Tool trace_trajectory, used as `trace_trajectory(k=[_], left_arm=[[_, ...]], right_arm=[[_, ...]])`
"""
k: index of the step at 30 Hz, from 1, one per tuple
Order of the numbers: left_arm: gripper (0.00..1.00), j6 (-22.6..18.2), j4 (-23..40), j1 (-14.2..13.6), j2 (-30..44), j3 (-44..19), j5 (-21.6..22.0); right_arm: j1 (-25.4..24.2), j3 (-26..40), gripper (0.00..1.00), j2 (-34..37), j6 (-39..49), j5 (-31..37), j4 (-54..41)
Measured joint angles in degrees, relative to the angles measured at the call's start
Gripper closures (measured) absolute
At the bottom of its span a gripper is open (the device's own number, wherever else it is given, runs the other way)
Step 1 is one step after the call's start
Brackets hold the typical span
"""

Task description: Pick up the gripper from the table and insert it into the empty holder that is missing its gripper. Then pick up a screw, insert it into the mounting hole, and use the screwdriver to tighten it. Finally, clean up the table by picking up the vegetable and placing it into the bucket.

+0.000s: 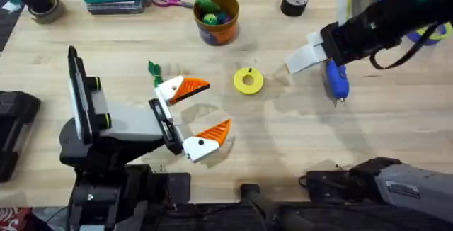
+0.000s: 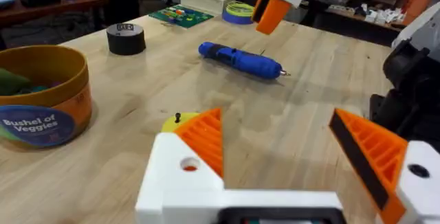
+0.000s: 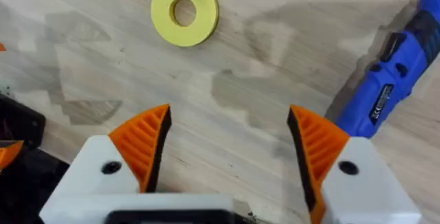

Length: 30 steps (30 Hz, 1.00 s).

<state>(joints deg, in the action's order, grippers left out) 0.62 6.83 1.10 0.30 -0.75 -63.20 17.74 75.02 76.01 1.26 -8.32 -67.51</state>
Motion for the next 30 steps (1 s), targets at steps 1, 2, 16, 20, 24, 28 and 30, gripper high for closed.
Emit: trace_trajectory(k=[1,2,16,20,24,28,30], left_arm=[[0.060,0.0,0.0,0.0,0.0,0.0,0.0],[0.059,0.0,0.0,0.0,0.0,0.0,0.0],[0.058,0.0,0.0,0.0,0.0,0.0,0.0],[0.058,0.0,0.0,0.0,0.0,0.0,0.0],[0.058,0.0,0.0,0.0,0.0,0.0,0.0],[0.058,0.0,0.0,0.0,0.0,0.0,0.0],[0.058,0.0,0.0,0.0,0.0,0.0,0.0]], right_arm=[[0.0,0.0,0.003,0.0,0.0,0.0,0.0],[0.0,0.0,0.003,0.0,0.0,0.0,0.0],[4.1,0.0,0.003,0.2,0.0,0.1,0.2],[5.1,0.0,0.005,1.7,-0.2,0.2,1.3],[6.7,-0.1,0.004,4.2,-0.4,0.1,3.3],[8.3,-0.1,0.004,6.2,-1.2,0.4,6.2],[9.1,-0.1,0.003,6.9,-1.8,0.9,7.1]])
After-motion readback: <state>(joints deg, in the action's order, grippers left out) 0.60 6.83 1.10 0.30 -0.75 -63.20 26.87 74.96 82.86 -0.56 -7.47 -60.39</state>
